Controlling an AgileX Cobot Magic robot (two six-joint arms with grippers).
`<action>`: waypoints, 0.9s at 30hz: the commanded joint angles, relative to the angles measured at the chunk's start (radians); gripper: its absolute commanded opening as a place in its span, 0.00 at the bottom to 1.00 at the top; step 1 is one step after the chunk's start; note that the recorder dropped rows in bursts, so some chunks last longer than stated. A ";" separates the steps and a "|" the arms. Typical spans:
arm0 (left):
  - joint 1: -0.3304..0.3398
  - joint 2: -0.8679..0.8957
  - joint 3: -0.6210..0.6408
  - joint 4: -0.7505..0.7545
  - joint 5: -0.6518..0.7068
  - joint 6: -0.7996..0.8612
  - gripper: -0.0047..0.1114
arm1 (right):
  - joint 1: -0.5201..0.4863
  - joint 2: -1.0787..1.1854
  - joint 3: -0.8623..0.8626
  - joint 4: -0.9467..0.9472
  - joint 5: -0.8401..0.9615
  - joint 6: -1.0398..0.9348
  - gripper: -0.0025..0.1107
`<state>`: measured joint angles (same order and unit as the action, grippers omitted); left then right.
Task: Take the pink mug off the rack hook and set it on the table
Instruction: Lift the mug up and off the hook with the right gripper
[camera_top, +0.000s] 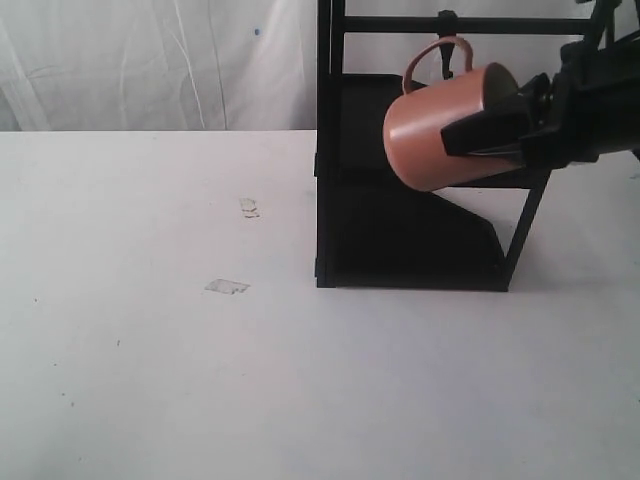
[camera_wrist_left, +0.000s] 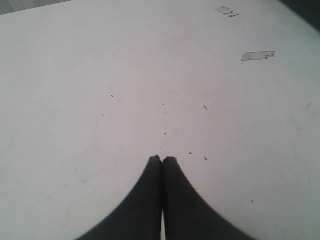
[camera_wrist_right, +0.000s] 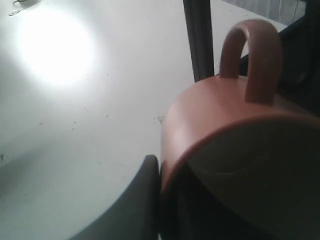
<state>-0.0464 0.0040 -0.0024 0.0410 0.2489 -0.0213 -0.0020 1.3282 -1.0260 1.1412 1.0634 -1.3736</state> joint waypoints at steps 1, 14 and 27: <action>0.004 -0.004 0.002 -0.012 -0.002 0.000 0.05 | -0.005 -0.075 0.002 0.037 0.024 -0.017 0.02; 0.004 -0.004 0.002 -0.012 -0.002 0.000 0.05 | 0.174 -0.144 0.002 -0.017 0.112 0.049 0.02; 0.004 -0.004 0.002 -0.012 -0.002 0.000 0.05 | 0.527 -0.019 0.002 -0.689 -0.150 0.594 0.02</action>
<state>-0.0464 0.0040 -0.0024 0.0410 0.2489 -0.0213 0.4930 1.2844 -1.0260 0.5234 0.9368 -0.8481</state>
